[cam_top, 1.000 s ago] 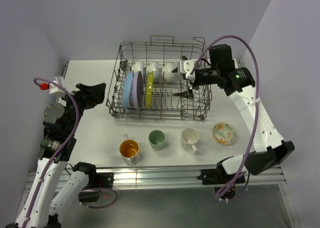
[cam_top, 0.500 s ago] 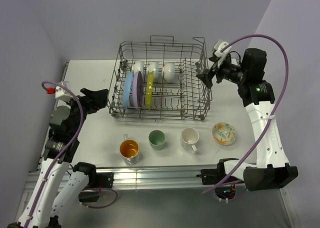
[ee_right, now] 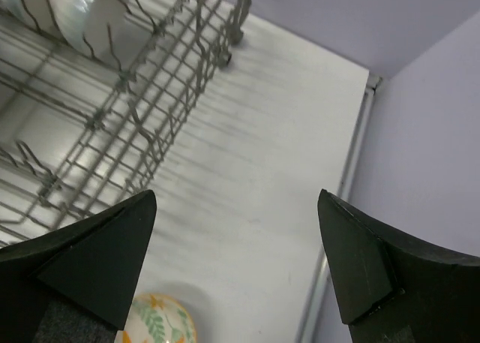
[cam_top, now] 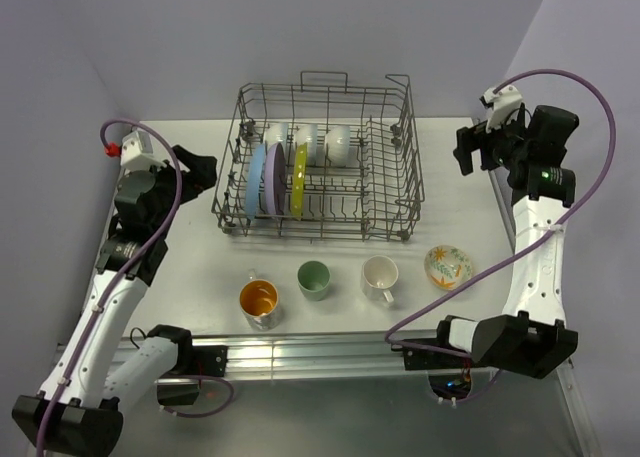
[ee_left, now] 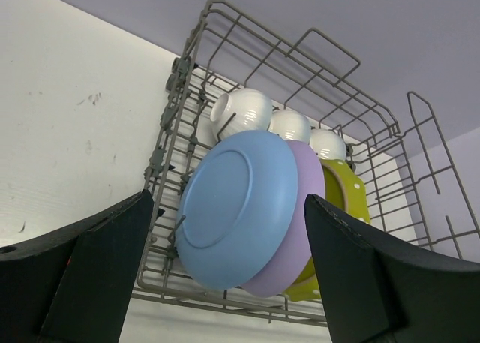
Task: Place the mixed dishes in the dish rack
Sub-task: Grab a bowl with the right arm
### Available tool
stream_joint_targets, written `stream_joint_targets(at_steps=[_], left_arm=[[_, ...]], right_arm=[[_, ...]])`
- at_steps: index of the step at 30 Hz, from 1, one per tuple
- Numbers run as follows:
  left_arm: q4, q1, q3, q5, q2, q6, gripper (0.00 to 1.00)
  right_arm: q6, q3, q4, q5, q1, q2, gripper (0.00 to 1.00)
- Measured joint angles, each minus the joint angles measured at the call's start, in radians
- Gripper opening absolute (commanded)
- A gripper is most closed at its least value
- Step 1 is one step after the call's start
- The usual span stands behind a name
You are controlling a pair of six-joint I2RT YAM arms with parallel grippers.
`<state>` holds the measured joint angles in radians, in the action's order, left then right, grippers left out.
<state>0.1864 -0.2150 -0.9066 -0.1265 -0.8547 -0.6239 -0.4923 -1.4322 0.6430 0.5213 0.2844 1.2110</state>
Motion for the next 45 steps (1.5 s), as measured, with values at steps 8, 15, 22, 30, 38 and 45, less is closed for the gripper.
stream_joint_targets(at_steps=[8,15,22,30,38,45], left_arm=[[-0.011,0.044,-0.002,0.017,-0.047,-0.001,0.89],[-0.071,0.059,-0.008,0.058,-0.114,-0.018,0.87],[-0.079,0.067,-0.011,0.071,-0.132,-0.033,0.87],[-0.149,0.081,-0.040,0.113,-0.188,-0.097,0.87],[-0.190,0.083,-0.040,0.137,-0.216,-0.159,0.86],[-0.166,0.088,-0.040,0.136,-0.189,-0.156,0.87]], right_arm=[[-0.198,0.116,0.144,-0.012,0.030,-0.047,0.96],[-0.357,0.209,0.222,-0.005,0.118,-0.106,0.96],[-0.521,0.211,0.316,0.004,0.184,-0.068,0.93],[-0.766,0.310,0.451,0.055,0.185,-0.122,0.93],[-1.008,0.408,0.593,0.071,0.185,-0.218,0.93],[-1.131,0.428,0.671,0.077,0.185,-0.222,0.93]])
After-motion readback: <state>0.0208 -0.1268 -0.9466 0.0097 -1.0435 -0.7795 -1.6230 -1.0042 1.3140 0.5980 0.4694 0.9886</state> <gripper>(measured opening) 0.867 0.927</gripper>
